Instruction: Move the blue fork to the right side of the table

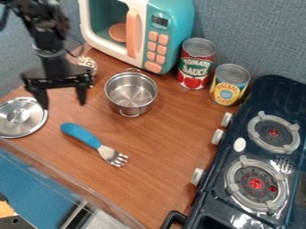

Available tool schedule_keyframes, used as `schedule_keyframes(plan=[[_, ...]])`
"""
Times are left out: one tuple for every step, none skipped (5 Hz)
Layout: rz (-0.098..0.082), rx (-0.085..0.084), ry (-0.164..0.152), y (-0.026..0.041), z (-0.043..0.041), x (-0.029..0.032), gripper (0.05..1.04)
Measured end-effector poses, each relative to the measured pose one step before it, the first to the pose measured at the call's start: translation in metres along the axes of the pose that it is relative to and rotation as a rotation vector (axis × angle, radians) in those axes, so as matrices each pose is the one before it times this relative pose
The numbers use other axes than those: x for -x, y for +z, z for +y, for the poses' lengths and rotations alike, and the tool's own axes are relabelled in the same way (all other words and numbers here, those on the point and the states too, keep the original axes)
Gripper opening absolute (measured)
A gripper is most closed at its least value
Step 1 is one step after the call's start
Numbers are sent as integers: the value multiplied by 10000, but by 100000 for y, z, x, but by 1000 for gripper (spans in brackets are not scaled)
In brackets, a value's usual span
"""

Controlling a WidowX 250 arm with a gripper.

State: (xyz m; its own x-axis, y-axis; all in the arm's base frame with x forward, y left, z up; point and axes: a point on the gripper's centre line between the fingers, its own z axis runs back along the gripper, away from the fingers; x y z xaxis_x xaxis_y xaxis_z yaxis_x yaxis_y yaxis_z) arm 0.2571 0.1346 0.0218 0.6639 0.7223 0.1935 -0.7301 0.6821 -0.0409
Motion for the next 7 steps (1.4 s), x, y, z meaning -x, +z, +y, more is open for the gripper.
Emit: schedule_keyframes(plan=[[-49,-428,1933,-369,-1018,1826,999],[214,-91,1584,-550,424,1468,999],[105,227,497,-332,48,536,999],[89,104,-150,-770,-207,164,999],[14,-284,-234,-1247,234,96,999],[77,-281,-216,-1345,-389,-67,999],[-4,-108,-83,-607,-155,-191,946]])
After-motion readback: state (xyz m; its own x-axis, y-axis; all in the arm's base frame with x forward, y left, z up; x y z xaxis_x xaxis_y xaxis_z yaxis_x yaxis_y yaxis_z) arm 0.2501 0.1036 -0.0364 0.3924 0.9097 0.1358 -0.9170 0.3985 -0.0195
